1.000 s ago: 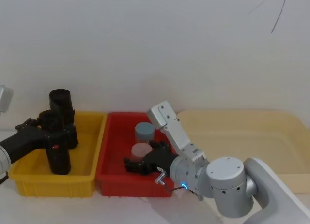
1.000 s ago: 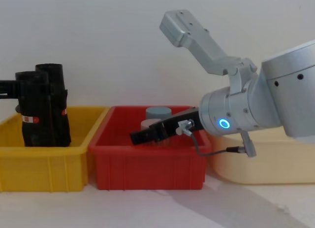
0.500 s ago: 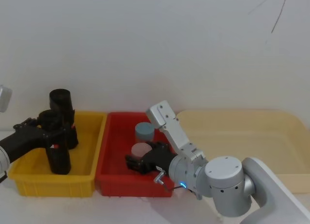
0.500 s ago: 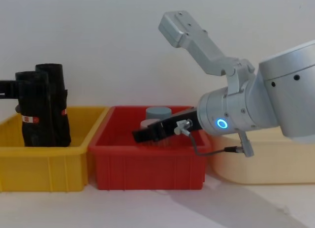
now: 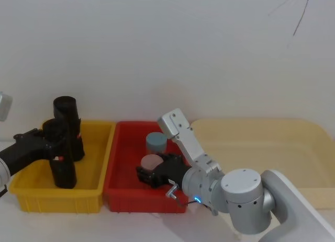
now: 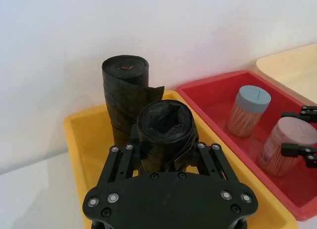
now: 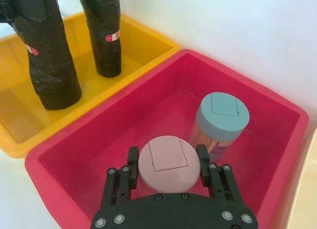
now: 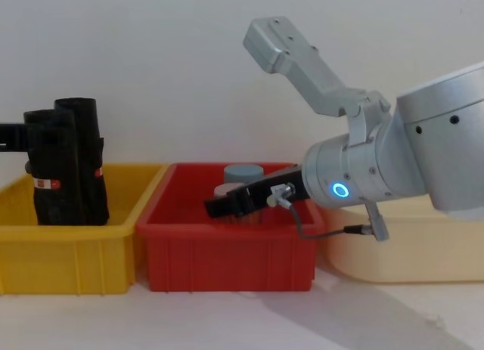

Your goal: Pick up the garbage bag with the one hand and transfer it to the other hand.

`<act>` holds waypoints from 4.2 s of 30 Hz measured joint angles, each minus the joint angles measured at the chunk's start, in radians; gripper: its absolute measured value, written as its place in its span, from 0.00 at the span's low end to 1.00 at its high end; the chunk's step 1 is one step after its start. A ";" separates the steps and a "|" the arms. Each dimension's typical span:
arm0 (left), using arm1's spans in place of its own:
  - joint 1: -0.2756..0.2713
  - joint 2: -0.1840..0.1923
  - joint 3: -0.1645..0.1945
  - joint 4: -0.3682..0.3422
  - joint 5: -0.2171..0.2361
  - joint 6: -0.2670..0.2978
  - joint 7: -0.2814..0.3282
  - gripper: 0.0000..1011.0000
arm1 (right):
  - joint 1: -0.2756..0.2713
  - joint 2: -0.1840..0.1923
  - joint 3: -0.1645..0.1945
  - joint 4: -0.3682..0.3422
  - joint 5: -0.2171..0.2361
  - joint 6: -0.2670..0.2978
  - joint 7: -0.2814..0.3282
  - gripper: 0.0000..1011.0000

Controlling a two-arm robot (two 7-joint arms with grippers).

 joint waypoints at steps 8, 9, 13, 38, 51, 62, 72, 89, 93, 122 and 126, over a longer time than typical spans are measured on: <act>0.000 0.000 0.000 0.000 0.001 -0.001 0.001 0.45 | 0.001 -0.001 0.000 0.001 0.000 0.000 0.000 0.68; 0.000 0.000 0.000 0.000 0.001 -0.001 0.001 0.44 | 0.001 -0.001 0.000 0.001 0.000 0.000 0.000 0.68; 0.000 0.000 0.000 0.000 0.001 -0.001 0.001 0.42 | 0.001 -0.001 0.001 0.001 0.000 0.000 0.000 0.68; 0.000 0.000 0.000 0.000 0.001 -0.001 0.002 0.37 | 0.000 -0.001 0.000 0.002 0.000 0.000 0.000 0.68; 0.024 0.010 -0.030 -0.027 -0.008 -0.001 0.007 0.37 | 0.002 -0.006 0.008 0.003 0.007 -0.020 0.016 0.68; 0.008 0.027 -0.072 -0.089 -0.044 -0.003 -0.004 0.37 | 0.004 0.005 0.044 -0.062 0.024 -0.070 0.019 0.68; -0.107 0.014 -0.051 -0.077 -0.071 -0.024 -0.083 0.37 | 0.004 0.033 0.093 -0.151 0.014 -0.102 -0.024 0.68; -0.356 -0.110 0.082 0.118 -0.081 -0.090 -0.259 0.37 | -0.055 0.099 0.198 -0.308 -0.045 -0.073 -0.141 0.68; -0.413 -0.153 0.120 0.184 -0.081 -0.108 -0.302 0.37 | -0.077 0.112 0.224 -0.339 -0.058 -0.055 -0.166 0.68; -0.888 -0.589 0.336 1.069 -0.113 -0.383 -0.710 0.37 | -0.180 0.152 0.395 -0.403 -0.077 0.051 -0.257 0.79; -0.925 -0.622 0.350 1.144 -0.120 -0.408 -0.741 0.37 | -0.180 0.151 0.401 -0.398 -0.072 0.054 -0.253 0.88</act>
